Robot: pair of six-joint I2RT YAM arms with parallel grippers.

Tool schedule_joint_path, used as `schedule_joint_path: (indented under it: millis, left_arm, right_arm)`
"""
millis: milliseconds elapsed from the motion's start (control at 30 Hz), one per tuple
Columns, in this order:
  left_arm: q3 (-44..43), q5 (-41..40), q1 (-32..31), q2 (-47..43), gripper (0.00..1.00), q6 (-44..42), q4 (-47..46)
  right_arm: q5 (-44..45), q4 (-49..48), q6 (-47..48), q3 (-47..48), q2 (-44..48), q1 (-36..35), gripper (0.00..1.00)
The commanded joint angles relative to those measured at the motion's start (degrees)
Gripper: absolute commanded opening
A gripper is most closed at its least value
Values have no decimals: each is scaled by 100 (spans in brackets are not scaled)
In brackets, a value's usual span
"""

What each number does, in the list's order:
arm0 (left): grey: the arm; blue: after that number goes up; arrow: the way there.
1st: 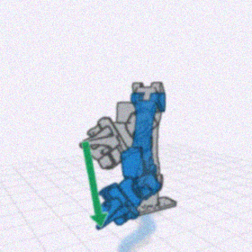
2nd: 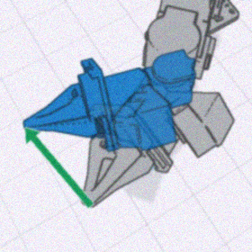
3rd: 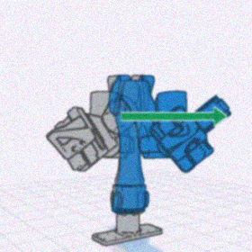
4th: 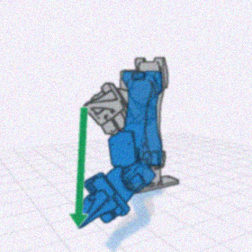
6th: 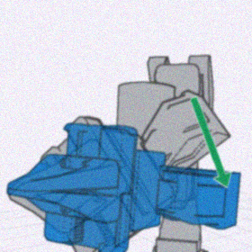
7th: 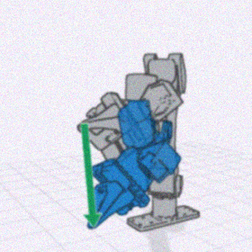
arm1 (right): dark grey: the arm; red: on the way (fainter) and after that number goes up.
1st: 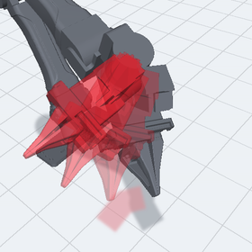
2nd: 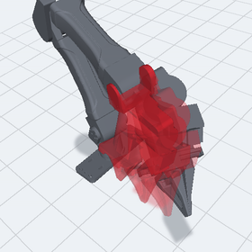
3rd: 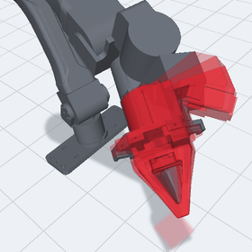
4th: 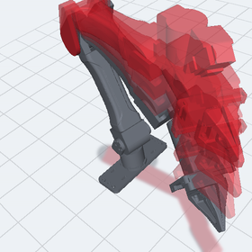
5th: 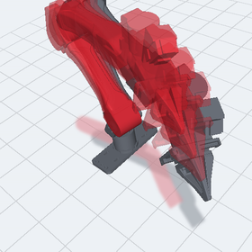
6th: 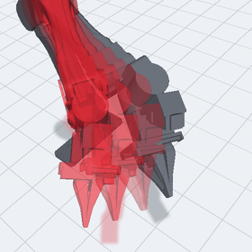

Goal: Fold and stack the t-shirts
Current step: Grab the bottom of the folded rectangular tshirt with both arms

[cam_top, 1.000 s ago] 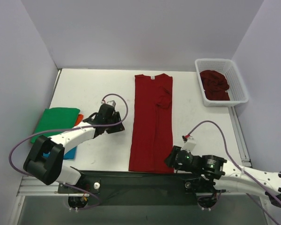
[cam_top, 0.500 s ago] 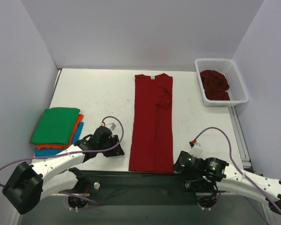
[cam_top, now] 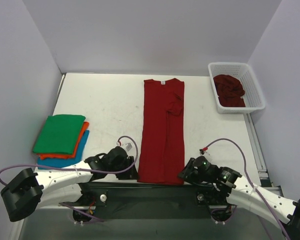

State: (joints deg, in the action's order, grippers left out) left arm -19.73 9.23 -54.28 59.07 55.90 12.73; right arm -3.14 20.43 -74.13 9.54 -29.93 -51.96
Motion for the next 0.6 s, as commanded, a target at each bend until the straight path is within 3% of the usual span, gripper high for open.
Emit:
schedule_joint_path:
  millis: [0,367,567]
  left_arm:
    - [74,-132,-170,61,50,237,-227]
    - [206,-308,-408,254,48,553,-543]
    - [180,-352,-531,254,35,624,-640]
  right_arm:
    - [-441,295,136,-347,-109,64,35]
    - [-881,479,21,-664,128,73,26]
    - [-593,971,144,-410,383,73,23]
